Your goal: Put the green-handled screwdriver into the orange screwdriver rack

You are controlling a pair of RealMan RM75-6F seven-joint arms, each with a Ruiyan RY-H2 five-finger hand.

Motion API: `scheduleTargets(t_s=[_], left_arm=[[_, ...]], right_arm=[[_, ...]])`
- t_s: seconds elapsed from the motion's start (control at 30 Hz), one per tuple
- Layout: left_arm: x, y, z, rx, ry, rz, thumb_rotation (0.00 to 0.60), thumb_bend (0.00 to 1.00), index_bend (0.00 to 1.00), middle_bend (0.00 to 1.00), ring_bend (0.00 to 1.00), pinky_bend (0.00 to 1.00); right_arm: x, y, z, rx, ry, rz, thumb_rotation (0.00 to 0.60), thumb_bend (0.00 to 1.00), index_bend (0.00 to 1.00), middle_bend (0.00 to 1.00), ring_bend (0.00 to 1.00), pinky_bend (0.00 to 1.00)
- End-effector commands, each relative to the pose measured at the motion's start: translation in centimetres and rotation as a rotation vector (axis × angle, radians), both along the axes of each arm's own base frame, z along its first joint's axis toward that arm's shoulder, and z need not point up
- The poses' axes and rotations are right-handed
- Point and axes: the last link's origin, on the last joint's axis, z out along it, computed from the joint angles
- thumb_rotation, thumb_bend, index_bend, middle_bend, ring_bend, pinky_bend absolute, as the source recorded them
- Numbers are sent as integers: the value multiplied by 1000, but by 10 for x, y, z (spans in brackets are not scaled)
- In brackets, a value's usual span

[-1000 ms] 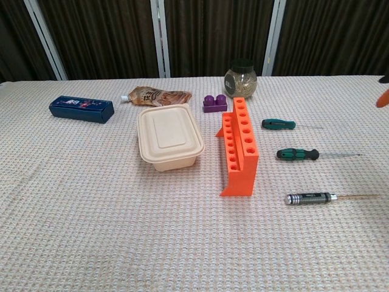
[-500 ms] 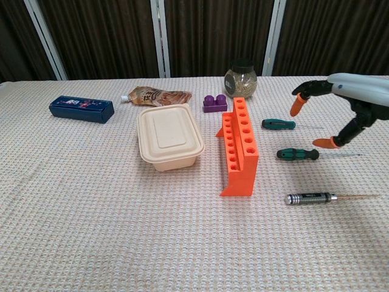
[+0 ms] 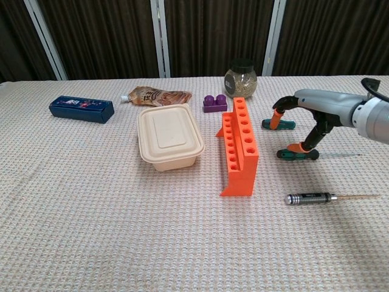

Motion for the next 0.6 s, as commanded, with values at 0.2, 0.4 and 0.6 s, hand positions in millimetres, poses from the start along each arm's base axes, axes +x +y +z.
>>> scheduleTargets(t_s=[0.2, 0.4, 0.6], left_arm=[[-1, 2, 1, 4, -5, 4, 600, 164, 114, 0, 0, 0], [-1, 3, 0, -1, -9, 5, 600, 165, 114, 0, 0, 0], [-2, 2, 1, -1, -12, 6, 600, 165, 114, 0, 0, 0]], right_arm=[[-8, -12, -19, 22, 56, -54, 600, 288, 338, 60, 0, 0], [-17, -15, -24, 25, 74, -91, 600, 288, 352, 60, 0, 0], [-22, -16, -27, 30, 75, -117, 600, 288, 377, 60, 0, 0]])
